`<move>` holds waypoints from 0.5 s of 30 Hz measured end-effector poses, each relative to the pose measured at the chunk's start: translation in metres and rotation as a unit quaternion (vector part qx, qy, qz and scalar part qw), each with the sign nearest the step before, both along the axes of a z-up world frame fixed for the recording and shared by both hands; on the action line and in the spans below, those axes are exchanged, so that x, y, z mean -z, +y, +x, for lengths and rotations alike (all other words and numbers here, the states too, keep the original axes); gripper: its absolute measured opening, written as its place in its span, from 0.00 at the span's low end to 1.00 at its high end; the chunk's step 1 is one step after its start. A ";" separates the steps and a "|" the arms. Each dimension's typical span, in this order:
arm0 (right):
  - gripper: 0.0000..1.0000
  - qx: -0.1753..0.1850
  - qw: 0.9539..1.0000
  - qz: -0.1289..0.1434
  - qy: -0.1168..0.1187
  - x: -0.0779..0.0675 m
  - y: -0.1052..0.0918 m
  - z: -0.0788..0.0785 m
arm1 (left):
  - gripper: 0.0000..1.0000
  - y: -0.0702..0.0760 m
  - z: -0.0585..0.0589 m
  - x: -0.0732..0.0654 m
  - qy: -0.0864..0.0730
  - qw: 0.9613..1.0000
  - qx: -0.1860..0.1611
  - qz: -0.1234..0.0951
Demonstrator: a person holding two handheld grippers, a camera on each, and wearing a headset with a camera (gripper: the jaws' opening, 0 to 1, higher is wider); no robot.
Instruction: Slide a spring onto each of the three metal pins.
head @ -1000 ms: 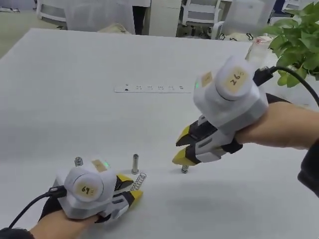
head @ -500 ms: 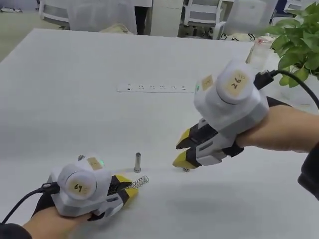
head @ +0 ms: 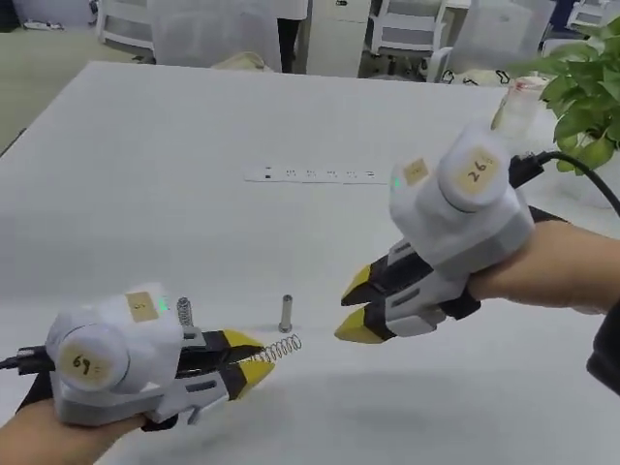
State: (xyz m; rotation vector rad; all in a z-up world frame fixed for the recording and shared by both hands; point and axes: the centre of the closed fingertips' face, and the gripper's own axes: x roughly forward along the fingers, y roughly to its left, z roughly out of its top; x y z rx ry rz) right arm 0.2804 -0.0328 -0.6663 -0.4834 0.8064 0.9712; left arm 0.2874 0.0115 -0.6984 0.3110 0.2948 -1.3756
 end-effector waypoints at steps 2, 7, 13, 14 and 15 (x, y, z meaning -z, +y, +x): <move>0.19 -0.007 1.000 0.026 0.006 -0.004 0.012 -0.004 | 0.03 0.002 -0.008 -0.013 -0.002 1.000 0.014 -0.014; 0.19 -0.026 0.998 0.053 0.014 -0.010 0.028 -0.012 | 0.03 0.006 -0.021 -0.037 -0.013 0.999 0.030 -0.032; 0.18 -0.044 0.994 0.095 0.022 -0.020 0.044 -0.018 | 0.03 0.013 -0.033 -0.055 -0.027 0.997 0.048 -0.045; 0.18 -0.047 0.993 0.105 0.026 -0.022 0.047 -0.021 | 0.03 0.014 -0.034 -0.058 -0.029 0.997 0.049 -0.048; 0.17 -0.050 0.992 0.108 0.029 -0.022 0.049 -0.022 | 0.03 0.015 -0.034 -0.058 -0.030 0.997 0.049 -0.047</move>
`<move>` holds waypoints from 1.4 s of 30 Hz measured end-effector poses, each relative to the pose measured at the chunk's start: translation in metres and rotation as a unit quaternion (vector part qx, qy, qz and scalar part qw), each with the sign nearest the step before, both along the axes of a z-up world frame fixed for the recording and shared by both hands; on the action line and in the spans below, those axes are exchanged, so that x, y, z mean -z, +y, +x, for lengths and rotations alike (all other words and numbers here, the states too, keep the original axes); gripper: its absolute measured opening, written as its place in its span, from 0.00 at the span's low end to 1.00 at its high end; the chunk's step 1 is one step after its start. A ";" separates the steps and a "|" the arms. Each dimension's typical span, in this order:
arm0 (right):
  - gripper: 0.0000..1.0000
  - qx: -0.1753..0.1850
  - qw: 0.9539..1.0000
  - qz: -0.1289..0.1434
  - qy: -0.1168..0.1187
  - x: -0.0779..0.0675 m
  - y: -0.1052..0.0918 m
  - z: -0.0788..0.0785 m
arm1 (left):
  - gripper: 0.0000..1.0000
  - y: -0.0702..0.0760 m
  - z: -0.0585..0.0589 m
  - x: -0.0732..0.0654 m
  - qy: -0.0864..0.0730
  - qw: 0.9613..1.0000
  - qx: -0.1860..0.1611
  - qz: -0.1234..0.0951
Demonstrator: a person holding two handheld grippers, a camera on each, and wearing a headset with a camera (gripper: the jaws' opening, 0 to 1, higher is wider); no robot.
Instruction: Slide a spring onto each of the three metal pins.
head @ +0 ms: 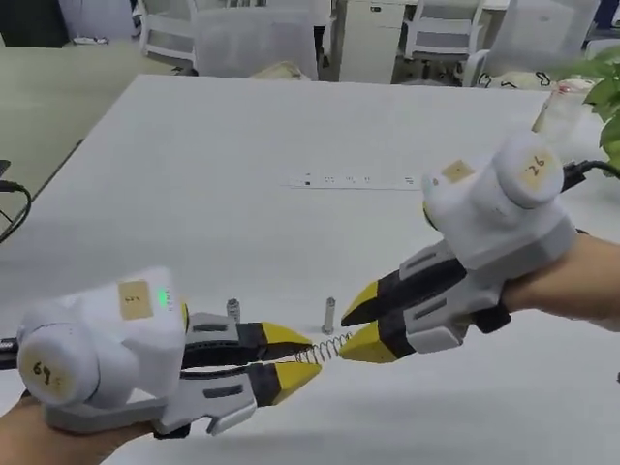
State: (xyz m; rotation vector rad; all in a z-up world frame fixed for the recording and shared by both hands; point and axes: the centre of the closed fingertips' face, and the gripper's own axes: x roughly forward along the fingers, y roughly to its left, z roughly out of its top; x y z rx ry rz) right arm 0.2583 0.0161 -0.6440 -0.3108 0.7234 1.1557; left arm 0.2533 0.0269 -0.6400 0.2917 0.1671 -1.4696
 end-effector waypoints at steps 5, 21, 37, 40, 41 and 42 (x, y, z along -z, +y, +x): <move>0.15 -0.012 1.000 0.016 0.012 0.001 0.009 -0.006 | 0.03 0.007 -0.001 -0.003 -0.005 1.000 0.005 -0.005; 0.09 -0.022 0.999 0.018 0.015 -0.006 0.010 -0.003 | 0.03 0.002 0.004 -0.005 -0.012 1.000 0.015 -0.023; 0.08 -0.056 0.998 -0.031 -0.003 -0.022 0.028 0.000 | 0.02 -0.002 0.009 0.001 -0.007 1.000 0.005 -0.024; 0.08 -0.073 0.995 -0.069 -0.007 -0.020 0.026 -0.001 | 0.02 -0.004 0.008 0.002 -0.007 1.000 0.005 -0.026; 0.08 -0.074 0.994 -0.074 -0.006 -0.020 0.026 -0.001 | 0.02 -0.005 0.008 0.002 -0.007 1.000 0.005 -0.026; 0.08 -0.082 0.993 -0.084 -0.008 -0.019 0.026 -0.002 | 0.02 -0.005 0.008 0.003 -0.006 1.000 0.005 -0.026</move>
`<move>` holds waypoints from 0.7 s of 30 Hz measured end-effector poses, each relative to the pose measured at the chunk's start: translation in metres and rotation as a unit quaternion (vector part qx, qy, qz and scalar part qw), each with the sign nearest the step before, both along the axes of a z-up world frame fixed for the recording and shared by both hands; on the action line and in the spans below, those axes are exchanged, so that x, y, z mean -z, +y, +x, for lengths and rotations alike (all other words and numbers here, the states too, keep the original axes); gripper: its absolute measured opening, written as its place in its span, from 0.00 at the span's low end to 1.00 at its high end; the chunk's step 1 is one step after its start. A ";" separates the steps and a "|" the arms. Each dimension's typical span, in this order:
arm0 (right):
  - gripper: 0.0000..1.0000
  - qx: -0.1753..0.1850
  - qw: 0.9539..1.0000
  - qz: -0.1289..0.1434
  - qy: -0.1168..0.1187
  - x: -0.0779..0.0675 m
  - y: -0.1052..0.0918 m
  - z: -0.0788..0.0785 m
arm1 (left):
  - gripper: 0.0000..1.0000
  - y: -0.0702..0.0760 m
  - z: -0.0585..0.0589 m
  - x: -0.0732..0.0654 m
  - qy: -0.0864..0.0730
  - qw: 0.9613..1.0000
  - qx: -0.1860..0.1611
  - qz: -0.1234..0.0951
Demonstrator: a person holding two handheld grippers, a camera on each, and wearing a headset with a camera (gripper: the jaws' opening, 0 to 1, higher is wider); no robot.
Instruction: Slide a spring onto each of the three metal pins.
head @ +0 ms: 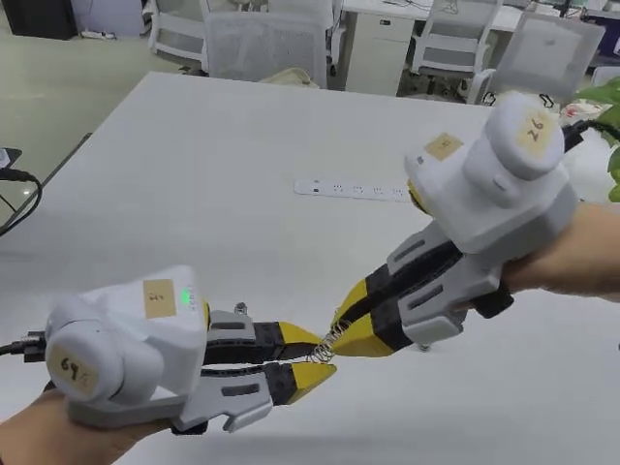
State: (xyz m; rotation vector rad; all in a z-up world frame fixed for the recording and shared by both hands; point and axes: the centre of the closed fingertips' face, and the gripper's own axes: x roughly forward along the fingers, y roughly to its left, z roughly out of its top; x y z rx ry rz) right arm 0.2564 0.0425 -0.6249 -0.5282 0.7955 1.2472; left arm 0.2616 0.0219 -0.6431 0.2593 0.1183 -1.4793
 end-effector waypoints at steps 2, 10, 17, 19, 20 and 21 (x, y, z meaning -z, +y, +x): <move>0.08 -0.006 1.000 -0.014 -0.001 0.001 0.001 0.000 | 0.02 -0.001 0.000 0.001 0.000 1.000 0.000 0.000; 0.08 -0.024 0.998 -0.058 -0.006 0.004 0.000 0.001 | 0.02 -0.004 0.002 0.004 0.001 1.000 -0.001 -0.005; 0.08 -0.035 0.994 -0.102 -0.009 0.009 -0.006 0.002 | 0.02 -0.011 0.003 0.008 -0.004 1.000 0.005 -0.003; 0.08 -0.035 0.993 -0.109 -0.008 0.011 -0.008 0.002 | 0.02 -0.012 0.003 0.009 -0.005 1.000 0.007 0.000; 0.08 -0.036 0.993 -0.112 -0.007 0.011 -0.009 0.002 | 0.02 -0.013 0.003 0.010 -0.003 1.000 0.008 0.000; 0.08 -0.036 0.993 -0.115 -0.007 0.012 -0.010 0.002 | 0.02 -0.014 0.004 0.011 -0.002 1.000 0.008 -0.001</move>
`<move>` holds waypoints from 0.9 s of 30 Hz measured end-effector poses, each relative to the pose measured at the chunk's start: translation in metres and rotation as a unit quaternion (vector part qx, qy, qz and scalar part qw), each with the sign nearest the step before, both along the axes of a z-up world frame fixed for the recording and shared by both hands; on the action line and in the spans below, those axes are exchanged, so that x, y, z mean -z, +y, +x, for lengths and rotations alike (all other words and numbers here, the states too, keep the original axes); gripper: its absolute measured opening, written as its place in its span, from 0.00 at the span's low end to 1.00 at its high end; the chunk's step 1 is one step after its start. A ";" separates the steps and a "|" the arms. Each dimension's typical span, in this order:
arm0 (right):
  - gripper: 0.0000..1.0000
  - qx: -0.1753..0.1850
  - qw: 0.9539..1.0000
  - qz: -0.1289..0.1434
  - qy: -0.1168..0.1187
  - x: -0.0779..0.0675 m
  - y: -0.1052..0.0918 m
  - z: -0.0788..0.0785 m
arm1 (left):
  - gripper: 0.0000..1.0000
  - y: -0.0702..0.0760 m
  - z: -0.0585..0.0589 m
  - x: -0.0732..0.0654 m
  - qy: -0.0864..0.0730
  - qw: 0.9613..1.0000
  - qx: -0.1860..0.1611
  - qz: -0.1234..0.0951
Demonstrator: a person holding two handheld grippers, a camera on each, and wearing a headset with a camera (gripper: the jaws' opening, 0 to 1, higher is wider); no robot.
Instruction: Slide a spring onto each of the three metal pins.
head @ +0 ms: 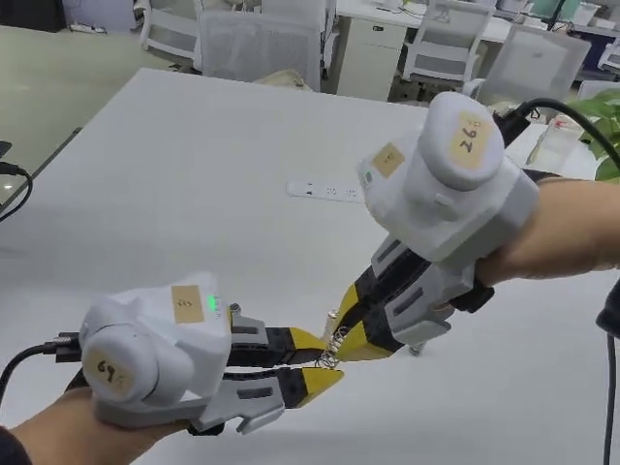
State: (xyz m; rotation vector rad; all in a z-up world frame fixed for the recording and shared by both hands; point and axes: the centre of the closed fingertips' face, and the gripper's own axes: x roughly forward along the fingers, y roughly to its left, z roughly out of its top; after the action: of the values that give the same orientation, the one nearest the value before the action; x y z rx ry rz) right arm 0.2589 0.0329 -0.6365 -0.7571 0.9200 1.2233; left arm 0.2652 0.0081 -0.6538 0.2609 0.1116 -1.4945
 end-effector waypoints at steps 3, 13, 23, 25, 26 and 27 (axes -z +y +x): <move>0.08 0.000 1.000 -0.005 0.001 0.001 -0.002 0.000 | 0.02 -0.002 0.000 0.001 0.003 1.000 0.002 -0.002; 0.08 0.000 1.000 -0.024 0.004 0.006 -0.007 0.002 | 0.03 -0.007 0.001 0.006 0.011 1.000 0.003 0.003; 0.08 0.004 1.000 -0.029 0.004 0.008 -0.011 0.007 | 0.12 -0.010 0.000 0.012 0.039 0.999 0.003 0.010; 0.08 0.005 1.000 -0.028 0.003 0.007 -0.011 0.008 | 0.16 -0.010 -0.001 0.014 0.037 0.999 0.003 0.009; 0.08 0.006 1.000 -0.027 0.003 0.007 -0.011 0.009 | 0.17 -0.010 -0.001 0.015 0.044 0.999 0.003 0.010; 0.08 0.007 1.000 -0.028 0.003 0.007 -0.012 0.010 | 0.19 -0.009 -0.001 0.016 0.050 0.999 0.002 0.008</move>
State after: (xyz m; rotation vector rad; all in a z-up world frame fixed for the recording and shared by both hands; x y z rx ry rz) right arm 0.2688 0.0208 -0.6437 -0.7904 0.9676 1.1913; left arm 0.2644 -0.0013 -0.6697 0.1998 0.2033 -1.5111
